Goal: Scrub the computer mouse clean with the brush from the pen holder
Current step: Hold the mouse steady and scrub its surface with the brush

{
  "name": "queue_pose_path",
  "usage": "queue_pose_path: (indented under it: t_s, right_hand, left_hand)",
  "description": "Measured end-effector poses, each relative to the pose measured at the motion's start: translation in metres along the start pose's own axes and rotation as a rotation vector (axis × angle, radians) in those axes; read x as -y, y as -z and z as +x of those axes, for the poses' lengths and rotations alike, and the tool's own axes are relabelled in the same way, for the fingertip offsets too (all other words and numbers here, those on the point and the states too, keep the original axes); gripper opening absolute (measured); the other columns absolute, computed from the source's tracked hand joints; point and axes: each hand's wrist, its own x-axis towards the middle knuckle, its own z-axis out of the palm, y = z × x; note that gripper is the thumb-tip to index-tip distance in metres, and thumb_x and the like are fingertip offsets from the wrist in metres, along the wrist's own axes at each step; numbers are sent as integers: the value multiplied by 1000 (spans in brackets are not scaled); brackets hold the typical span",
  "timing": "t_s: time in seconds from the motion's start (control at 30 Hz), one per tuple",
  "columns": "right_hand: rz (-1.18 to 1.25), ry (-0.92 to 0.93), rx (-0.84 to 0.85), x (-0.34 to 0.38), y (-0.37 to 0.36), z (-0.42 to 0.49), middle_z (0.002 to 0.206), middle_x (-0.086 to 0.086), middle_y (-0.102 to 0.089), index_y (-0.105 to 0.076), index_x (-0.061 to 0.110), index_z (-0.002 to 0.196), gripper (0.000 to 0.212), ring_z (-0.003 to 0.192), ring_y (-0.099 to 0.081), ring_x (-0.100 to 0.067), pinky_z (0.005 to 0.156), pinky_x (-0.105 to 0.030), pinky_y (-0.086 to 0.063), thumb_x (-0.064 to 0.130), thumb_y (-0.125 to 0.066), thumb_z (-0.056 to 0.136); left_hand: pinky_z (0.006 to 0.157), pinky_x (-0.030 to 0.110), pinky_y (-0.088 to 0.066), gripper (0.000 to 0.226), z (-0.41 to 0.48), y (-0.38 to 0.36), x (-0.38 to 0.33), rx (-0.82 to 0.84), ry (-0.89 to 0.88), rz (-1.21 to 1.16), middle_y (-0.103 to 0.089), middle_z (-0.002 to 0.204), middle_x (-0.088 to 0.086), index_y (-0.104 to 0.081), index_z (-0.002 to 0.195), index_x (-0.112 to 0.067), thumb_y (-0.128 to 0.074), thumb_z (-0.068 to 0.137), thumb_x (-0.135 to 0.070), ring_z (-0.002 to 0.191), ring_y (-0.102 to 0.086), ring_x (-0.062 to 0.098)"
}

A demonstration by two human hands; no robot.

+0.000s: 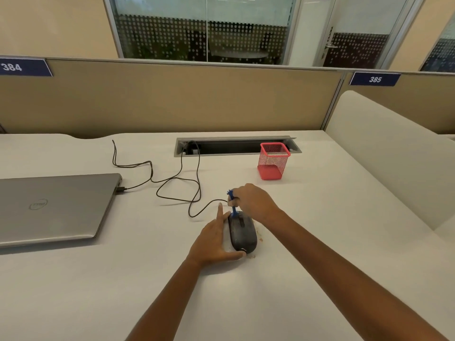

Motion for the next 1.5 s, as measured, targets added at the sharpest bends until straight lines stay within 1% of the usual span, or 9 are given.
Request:
queue_pose_path:
  t_s: [0.17, 0.3, 0.53, 0.67, 0.8, 1.03, 1.2, 1.3, 1.5]
  right_hand:
    - [84, 8, -43, 3, 18, 4, 116, -19, -64, -61, 3, 113, 27, 103, -61, -35, 93, -36, -47, 16, -54, 90]
    - [27, -13, 8, 5, 9, -2, 122, -18, -61, -55, 6, 121, 32, 108, -59, -33, 98, -35, -45, 14, -54, 90]
    - [107, 29, 86, 9, 20, -16, 116, -20, -63, -61, 3, 113, 27, 104, -60, -34, 89, -33, -44, 15, -54, 90]
    - [74, 28, 23, 10, 23, -15, 119, -19, -62, -59, 5, 116, 28, 106, -59, -33, 94, -35, -44, 16, -51, 91]
    - [-23, 18, 38, 11, 6, -19, 122, -16, -60, -55, 11, 122, 31, 108, -58, -30, 97, -33, -45, 15, -51, 92]
    - [-46, 84, 119, 10, 5, -42, 111, -17, -61, -60, 8, 114, 28, 100, -58, -30, 73, -27, -38, 20, -53, 90]
    - [-36, 71, 1, 10, 16, -38, 122, -16, -57, -52, 11, 125, 34, 109, -56, -30, 97, -31, -44, 13, -53, 91]
    - [-71, 37, 34, 11, 6, -36, 125, -15, -55, -53, 15, 125, 33, 111, -55, -29, 99, -32, -43, 16, -50, 93]
    - [-18, 154, 78, 8, 3, -77, 112, -16, -57, -62, 15, 114, 28, 105, -54, -28, 84, -35, -45, 26, -52, 90]
  left_hand:
    - [99, 19, -26, 129, 1, -1, 1, -10, 2, -9, -32, 147, -7, 20, 140, -29, -58, 49, -76, 126, -36, 12]
    - [99, 19, -26, 128, 1, -1, 2, -15, -1, -1, -31, 147, -9, 24, 138, -32, -60, 51, -75, 127, -36, 11]
    - [98, 20, -26, 128, 2, -1, 4, -3, 27, -20, -32, 148, -6, 8, 144, -26, -58, 47, -78, 127, -37, 13]
    - [97, 19, -27, 129, 1, -2, 2, -17, 21, -11, -31, 147, -8, 19, 141, -30, -60, 50, -74, 125, -37, 12]
    - [98, 20, -28, 128, 1, -2, 2, -21, 14, -3, -32, 148, -4, 15, 143, -27, -63, 52, -71, 127, -38, 14]
    - [97, 19, -23, 123, 2, -3, 3, -13, 33, 29, -30, 150, -2, 3, 145, -20, -62, 54, -70, 129, -35, 16]
    - [97, 24, -33, 127, 2, -1, 1, -22, 28, 16, -36, 146, -1, 10, 144, -24, -64, 52, -70, 124, -41, 16]
    - [98, 23, -33, 126, 1, -1, 1, -23, 19, 7, -36, 145, -2, 11, 144, -25, -63, 53, -70, 125, -40, 15]
    - [98, 18, -23, 128, 0, -1, 0, -28, -1, -5, -35, 147, -5, 14, 143, -24, -59, 50, -73, 129, -36, 14]
